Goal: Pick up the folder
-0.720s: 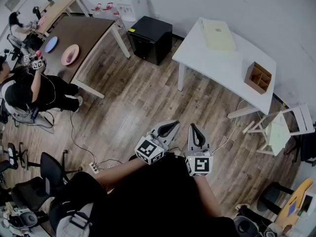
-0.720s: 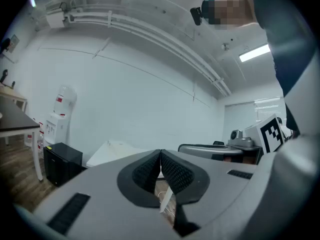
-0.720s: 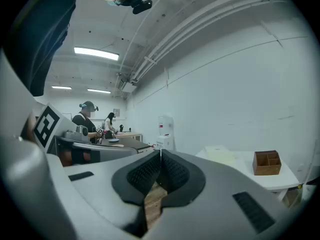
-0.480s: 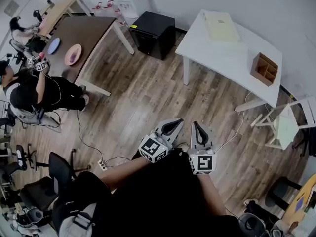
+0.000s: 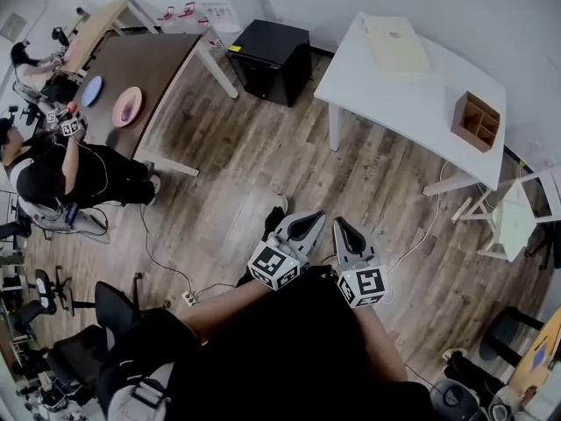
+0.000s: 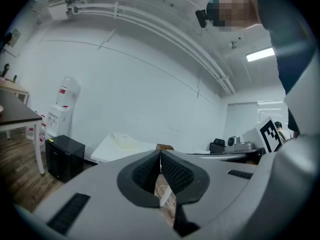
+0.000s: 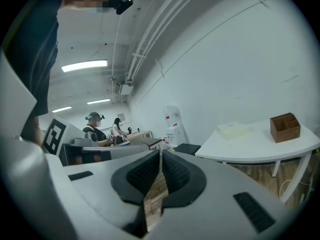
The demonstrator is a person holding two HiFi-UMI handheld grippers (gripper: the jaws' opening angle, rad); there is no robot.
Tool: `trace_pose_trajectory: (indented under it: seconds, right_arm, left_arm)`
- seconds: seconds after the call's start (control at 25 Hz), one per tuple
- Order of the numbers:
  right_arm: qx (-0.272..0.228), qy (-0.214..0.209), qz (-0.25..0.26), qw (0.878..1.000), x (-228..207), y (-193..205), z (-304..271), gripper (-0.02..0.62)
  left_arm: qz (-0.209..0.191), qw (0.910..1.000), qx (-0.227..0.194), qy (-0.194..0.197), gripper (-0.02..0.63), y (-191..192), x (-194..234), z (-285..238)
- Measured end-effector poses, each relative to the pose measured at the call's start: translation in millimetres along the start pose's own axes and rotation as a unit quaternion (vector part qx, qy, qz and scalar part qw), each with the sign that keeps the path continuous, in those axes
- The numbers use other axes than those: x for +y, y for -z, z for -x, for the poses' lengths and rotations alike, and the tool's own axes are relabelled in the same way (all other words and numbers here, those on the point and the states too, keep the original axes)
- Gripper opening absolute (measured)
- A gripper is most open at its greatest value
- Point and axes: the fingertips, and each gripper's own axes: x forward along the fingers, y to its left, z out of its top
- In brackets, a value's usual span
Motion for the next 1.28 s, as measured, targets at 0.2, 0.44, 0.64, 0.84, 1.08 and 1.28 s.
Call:
trace_pose_trajectory:
  seconds: [0.2,0.44,0.64,0.84,1.08,1.28]
  right_arm:
    - [0.009,0.073,0.032,0.997,-16,-10,-48,0.038]
    - [-0.006,0.129,0.064,0.990,-18,-43,-131,0.038]
    - [-0.016,0.160,0.083,0.983,-18,-67,-196,0.038]
    - [-0.022,0.196,0.084,0.977,-24,-89,-244,0.038]
    - [-0.028,0.225,0.074,0.971,-18,-97,-274,0.038]
    - [-0.021,0.250,0.065,0.966,-20,-93,-278,0.038]
  left_arm:
    - [-0.027,0.9993,-0.007,0.027,0.015,-20,41,-10]
    - [-0.021,0.9990,-0.019,0.035,0.015,-58,128,-26]
    - [-0.029,0.9980,-0.034,0.044,0.015,-94,196,-39]
    - [-0.041,0.9969,-0.044,0.050,0.015,-126,245,-49]
    - [-0.043,0.9969,-0.038,0.054,0.015,-143,287,-54]
    - [-0.034,0.9958,-0.034,0.078,0.015,-140,300,-58]
